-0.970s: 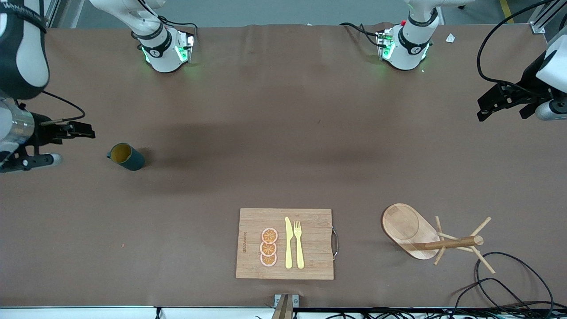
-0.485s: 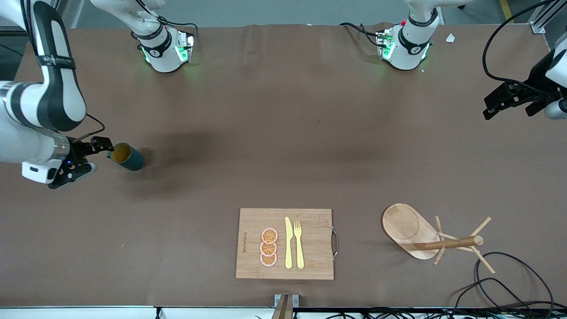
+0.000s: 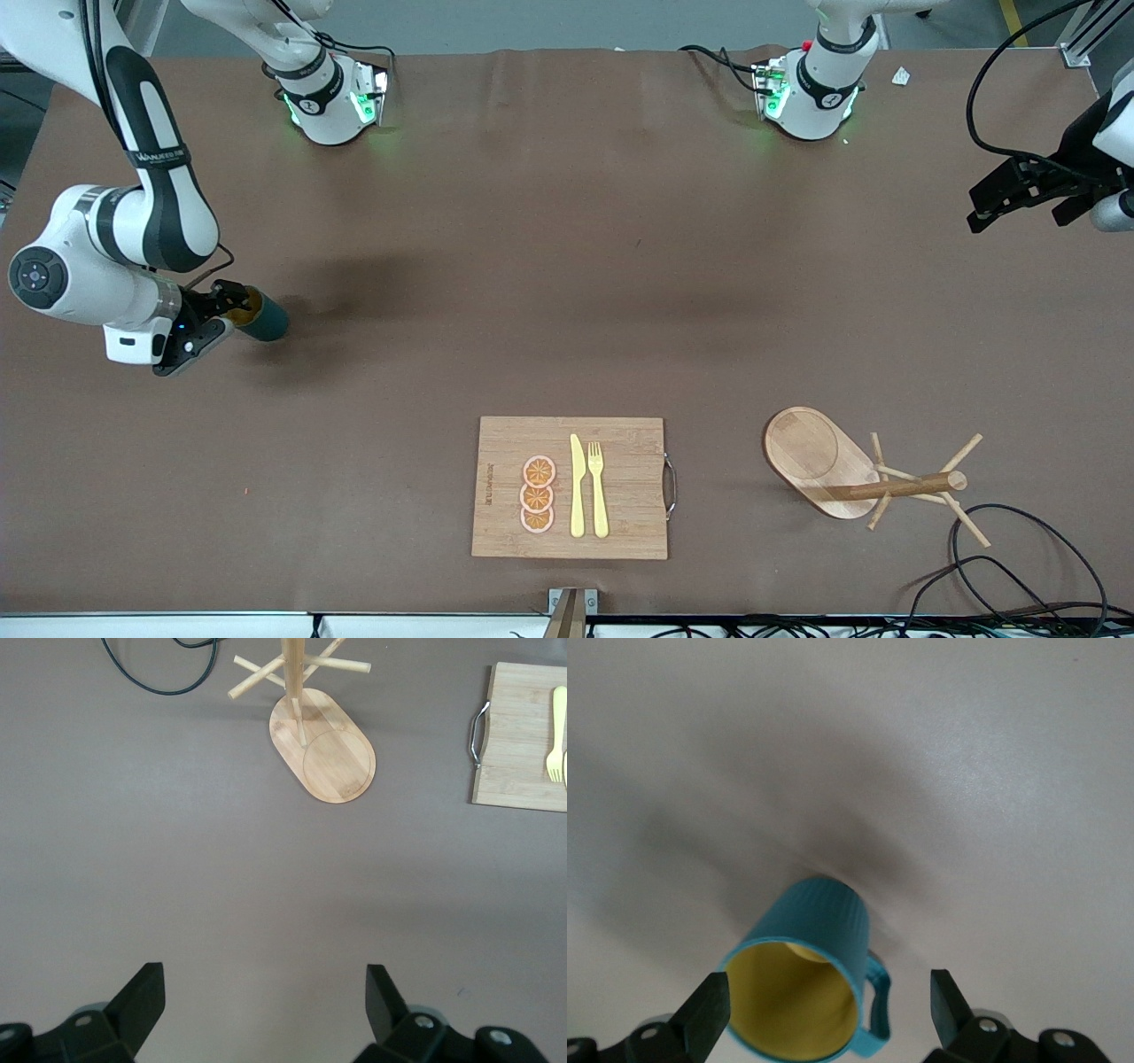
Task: Pass cup and hang on rack
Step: 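Lower the right gripper over the teal mug rim and close, then lift the teal mug with the right gripper and carry it toward table center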
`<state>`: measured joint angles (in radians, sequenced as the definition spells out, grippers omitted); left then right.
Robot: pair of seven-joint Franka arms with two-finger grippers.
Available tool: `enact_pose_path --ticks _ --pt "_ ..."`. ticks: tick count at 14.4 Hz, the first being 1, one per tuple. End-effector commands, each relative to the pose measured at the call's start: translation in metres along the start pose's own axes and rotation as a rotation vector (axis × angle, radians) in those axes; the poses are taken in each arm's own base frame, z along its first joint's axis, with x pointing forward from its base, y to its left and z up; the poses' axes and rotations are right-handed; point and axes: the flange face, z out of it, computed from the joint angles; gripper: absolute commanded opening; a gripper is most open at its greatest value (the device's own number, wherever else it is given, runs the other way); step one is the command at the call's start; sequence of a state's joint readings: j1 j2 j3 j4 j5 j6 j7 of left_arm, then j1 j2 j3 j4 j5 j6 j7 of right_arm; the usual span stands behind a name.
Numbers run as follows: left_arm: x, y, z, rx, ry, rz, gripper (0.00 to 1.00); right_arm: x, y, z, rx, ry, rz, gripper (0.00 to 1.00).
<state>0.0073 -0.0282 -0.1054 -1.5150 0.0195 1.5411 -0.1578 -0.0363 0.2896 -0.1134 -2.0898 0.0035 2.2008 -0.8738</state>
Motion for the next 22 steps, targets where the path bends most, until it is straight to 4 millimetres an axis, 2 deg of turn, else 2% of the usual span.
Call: enact_pose_path --ticks 1,3,4,6,8,9,14,17,20,22 --pt "-0.007 -0.002 -0.008 0.017 -0.01 0.016 1.0 -0.015 0.008 0.02 0.017 0.009 -0.063 1.0" --pt "-0.005 -0.001 -0.006 0.009 -0.01 0.016 1.0 -0.023 0.008 0.034 0.013 0.013 -0.068 0.99" --pt "-0.004 -0.002 -0.005 0.01 -0.01 0.016 1.0 -0.025 0.005 0.042 0.006 0.02 -0.066 0.88" --pt "-0.005 0.001 -0.006 0.01 -0.01 0.021 1.0 -0.028 0.002 0.05 0.0 0.022 -0.067 0.56" --pt "-0.006 0.001 -0.007 0.013 -0.008 0.022 1.0 -0.027 0.001 0.05 0.002 0.02 -0.067 0.18" --pt "-0.006 0.001 -0.009 0.015 -0.005 0.022 1.0 -0.026 0.0 0.05 0.005 0.019 -0.067 0.03" --pt "-0.004 -0.001 -0.006 0.018 -0.007 0.017 1.0 -0.021 -0.002 0.037 0.022 0.008 -0.083 0.0" --pt "-0.003 0.0 -0.004 0.018 -0.01 0.02 1.0 -0.006 -0.014 0.011 0.035 0.023 -0.069 0.0" --pt "-0.002 0.0 -0.002 0.018 -0.012 0.02 1.0 0.014 -0.04 -0.005 0.07 0.054 0.011 0.0" --pt "-0.002 0.0 -0.002 0.018 -0.013 0.02 1.0 0.034 -0.068 -0.018 0.07 0.043 0.077 0.0"
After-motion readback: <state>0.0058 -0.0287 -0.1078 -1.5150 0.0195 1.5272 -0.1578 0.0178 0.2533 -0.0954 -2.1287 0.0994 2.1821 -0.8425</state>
